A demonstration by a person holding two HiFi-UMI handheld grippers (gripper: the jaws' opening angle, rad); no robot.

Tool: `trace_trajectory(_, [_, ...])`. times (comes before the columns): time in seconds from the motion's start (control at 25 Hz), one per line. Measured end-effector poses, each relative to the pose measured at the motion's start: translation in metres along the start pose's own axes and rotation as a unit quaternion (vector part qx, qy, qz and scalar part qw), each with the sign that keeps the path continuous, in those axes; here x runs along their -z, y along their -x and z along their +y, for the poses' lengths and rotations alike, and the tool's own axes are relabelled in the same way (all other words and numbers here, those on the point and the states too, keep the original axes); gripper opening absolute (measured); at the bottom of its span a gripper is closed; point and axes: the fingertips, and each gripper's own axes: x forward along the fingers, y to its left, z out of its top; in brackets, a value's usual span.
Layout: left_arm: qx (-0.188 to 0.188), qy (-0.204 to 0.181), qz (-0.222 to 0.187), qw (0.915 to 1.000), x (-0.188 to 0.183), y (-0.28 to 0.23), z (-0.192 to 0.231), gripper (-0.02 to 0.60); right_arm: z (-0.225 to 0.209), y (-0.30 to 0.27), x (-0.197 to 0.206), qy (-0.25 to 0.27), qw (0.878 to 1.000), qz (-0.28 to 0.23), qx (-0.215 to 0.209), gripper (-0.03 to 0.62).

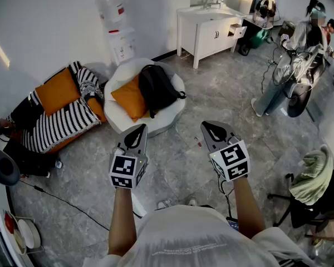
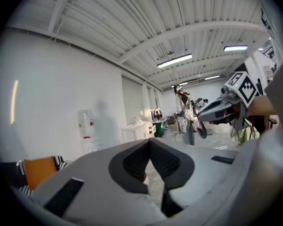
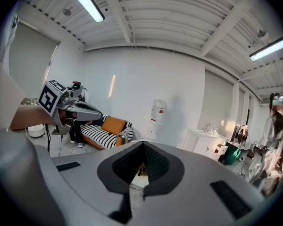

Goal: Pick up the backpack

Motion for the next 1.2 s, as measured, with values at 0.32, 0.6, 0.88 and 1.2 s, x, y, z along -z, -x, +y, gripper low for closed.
trace_trajectory(0.32, [0.012,0.022,0.005,0.9997,0.006,-0.013,-0.010,0.018,-0.015,0.003,-0.008,0.000,0.999,-0.050,0.015,0.000])
trace_trajectory(0.6, [0.003,0.015,0.013,0.9998,0.002,-0.016,-0.029,0.020,-0.036,0.008,-0.002,-0.007,0.999,-0.048,0.003,0.000])
trace_trajectory(0.88, [-0.017,0.036,0.024,0.9989,-0.005,-0.025,-0.053,0.020,-0.062,0.017,0.010,-0.010,0.998,-0.049,-0.026,0.000])
trace_trajectory(1.2, [-0.022,0.041,0.034,0.9983,-0.004,-0.029,-0.076,0.020,-0.093,0.028,0.024,-0.031,0.997,-0.061,-0.037,0.000])
